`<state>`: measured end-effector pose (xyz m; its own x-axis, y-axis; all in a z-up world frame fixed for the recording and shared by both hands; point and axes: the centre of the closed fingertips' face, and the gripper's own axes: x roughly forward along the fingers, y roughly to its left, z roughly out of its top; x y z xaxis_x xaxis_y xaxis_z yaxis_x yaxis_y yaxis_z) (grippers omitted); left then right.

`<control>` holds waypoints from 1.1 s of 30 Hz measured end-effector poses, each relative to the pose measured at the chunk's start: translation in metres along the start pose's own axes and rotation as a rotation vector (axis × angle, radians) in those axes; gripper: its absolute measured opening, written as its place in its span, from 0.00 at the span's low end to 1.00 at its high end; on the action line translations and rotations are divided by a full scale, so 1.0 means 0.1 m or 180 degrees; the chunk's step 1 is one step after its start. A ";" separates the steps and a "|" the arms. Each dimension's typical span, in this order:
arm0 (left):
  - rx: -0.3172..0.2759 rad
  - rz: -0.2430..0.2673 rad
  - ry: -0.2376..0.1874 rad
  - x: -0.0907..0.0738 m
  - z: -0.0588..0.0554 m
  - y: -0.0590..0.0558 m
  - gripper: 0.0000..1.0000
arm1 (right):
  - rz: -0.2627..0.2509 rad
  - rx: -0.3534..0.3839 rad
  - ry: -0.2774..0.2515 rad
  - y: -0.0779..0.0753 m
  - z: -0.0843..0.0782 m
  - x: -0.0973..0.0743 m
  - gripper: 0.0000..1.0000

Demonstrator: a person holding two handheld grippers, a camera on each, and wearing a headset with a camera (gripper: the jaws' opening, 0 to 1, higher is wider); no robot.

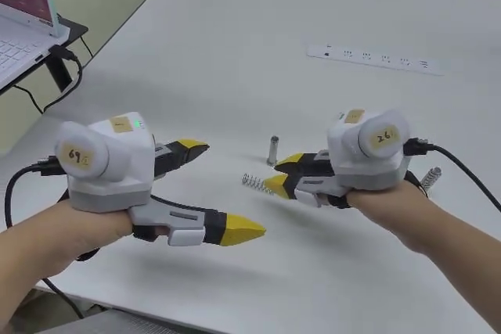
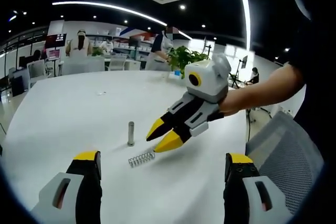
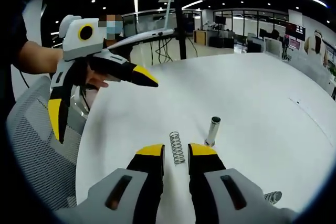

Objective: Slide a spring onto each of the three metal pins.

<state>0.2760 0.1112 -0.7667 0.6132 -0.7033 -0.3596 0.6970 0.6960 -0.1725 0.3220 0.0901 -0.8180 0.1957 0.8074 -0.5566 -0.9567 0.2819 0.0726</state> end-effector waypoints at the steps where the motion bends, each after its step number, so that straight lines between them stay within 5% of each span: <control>1: -0.0001 -0.0005 0.0004 0.00 0.00 0.00 0.95 | -0.0005 -0.0013 0.0024 0.00 -0.02 0.01 0.16; 33: -0.0044 0.0021 0.0035 -0.01 -0.06 0.06 0.94 | 0.0098 -0.0286 0.0232 0.03 -0.23 0.22 0.08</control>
<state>0.2772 0.1169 -0.7727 0.6135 -0.6972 -0.3709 0.6878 0.7025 -0.1827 0.3186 0.0971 -0.8492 0.1527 0.7743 -0.6142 -0.9781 0.2073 0.0181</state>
